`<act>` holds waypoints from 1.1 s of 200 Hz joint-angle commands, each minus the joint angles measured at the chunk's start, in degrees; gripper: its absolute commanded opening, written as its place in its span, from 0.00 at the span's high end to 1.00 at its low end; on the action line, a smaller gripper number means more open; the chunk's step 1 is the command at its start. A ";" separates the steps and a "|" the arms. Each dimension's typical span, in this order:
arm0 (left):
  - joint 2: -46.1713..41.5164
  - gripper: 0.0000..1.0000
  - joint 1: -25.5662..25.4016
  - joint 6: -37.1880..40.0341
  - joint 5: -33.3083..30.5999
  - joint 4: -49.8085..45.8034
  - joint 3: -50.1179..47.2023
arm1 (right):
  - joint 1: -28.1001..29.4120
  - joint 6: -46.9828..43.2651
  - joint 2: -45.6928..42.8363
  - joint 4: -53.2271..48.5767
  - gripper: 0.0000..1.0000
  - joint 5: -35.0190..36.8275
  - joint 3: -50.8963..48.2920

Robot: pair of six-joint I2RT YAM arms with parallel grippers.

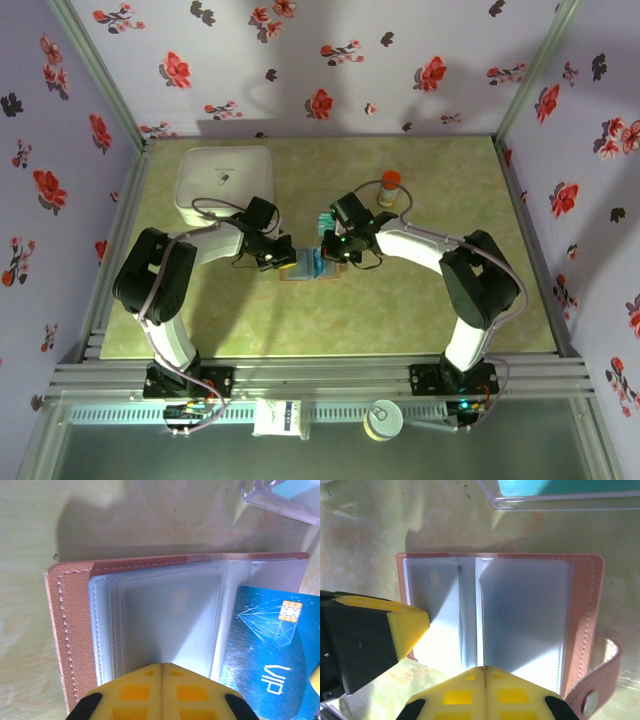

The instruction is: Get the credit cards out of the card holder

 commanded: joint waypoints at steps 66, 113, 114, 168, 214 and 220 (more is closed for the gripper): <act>-2.89 0.94 -0.19 0.66 1.05 -0.82 0.88 | -0.26 -20.32 -1.54 -11.39 1.00 5.24 11.41; -5.95 0.93 0.08 1.14 0.17 -1.71 0.18 | -0.56 -41.89 -0.69 -15.36 1.00 8.05 17.00; -6.02 0.93 0.12 1.14 0.15 -1.75 0.17 | -0.59 -42.44 -0.65 -15.60 1.00 8.10 17.16; -9.74 0.92 2.35 1.70 -0.53 -2.44 -2.56 | -1.75 -73.72 5.38 -27.87 1.00 14.31 25.32; -11.25 0.91 3.46 2.12 -0.57 -3.19 -4.10 | -4.54 -86.10 12.70 -39.00 1.00 13.74 36.33; -11.38 0.90 3.58 2.11 -0.54 -3.25 -4.25 | -4.93 -86.95 13.56 -40.11 1.00 13.41 37.77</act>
